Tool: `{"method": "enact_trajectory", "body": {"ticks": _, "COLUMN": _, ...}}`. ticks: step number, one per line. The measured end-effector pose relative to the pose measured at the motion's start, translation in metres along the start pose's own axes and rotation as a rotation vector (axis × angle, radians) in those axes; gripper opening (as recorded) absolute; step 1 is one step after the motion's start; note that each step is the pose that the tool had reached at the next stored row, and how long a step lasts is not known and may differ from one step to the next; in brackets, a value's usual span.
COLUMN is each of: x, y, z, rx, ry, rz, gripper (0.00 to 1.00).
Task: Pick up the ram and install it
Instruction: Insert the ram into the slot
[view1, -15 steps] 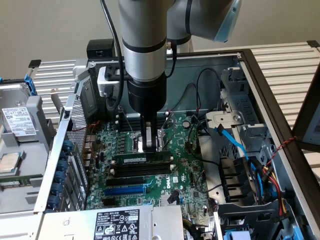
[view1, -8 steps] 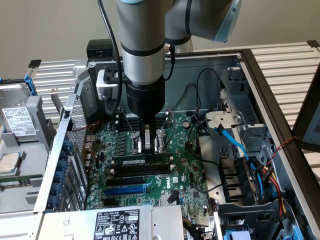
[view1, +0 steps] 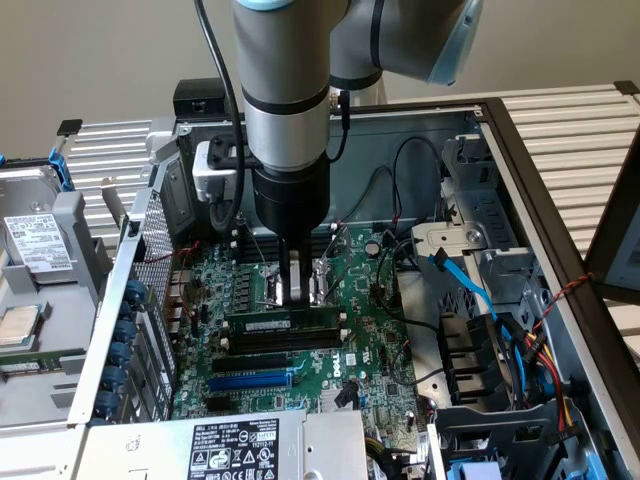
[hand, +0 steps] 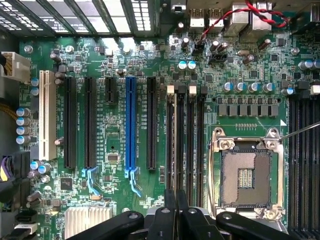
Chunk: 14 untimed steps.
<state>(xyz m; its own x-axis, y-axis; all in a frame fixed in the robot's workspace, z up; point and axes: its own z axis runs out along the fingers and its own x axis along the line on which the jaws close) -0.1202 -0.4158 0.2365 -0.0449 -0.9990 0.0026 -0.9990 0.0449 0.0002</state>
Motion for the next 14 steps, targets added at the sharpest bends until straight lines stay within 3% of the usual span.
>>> {"method": "enact_trajectory", "body": {"ticks": 8, "x": 0.0, "y": 0.0, "z": 0.0015, "rx": 0.0038, "ry": 0.0106, "rz": -0.003, "gripper": 0.12}}
{"method": "enact_trajectory", "body": {"ticks": 14, "x": 0.0, "y": 0.0001, "z": 0.0024, "rx": 0.0061, "ry": 0.0111, "rz": -0.003, "gripper": 0.12}}
